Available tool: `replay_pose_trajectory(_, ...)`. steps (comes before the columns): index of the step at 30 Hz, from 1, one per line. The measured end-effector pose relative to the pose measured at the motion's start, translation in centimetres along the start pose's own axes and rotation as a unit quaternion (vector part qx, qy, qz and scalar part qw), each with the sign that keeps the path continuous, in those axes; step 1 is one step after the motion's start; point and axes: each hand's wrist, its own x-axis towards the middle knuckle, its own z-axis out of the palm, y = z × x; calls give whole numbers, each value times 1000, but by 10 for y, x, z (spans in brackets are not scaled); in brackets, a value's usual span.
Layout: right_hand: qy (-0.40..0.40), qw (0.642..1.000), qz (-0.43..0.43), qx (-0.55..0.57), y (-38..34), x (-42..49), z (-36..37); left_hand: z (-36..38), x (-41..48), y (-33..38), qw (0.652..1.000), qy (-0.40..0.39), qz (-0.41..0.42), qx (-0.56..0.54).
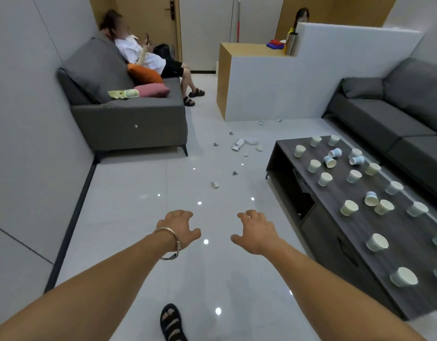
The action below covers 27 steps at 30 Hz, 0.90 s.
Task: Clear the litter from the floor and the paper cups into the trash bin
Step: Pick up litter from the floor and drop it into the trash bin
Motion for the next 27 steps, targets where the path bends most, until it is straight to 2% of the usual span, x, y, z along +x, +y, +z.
replay_pose_trajectory(13, 4, 997, 71, 38, 2, 234, -84, -111, 271, -8, 999, -25, 45, 11)
replay_pose_trajectory(20, -26, 996, 68, 43, 35, 359, -111, -131, 398, 15, 996, -67, 49, 21)
replay_pose_trajectory(27, -41, 997, 47, 55, 75, 496, -157, -174, 522, 39, 997, -77, 10, 6)
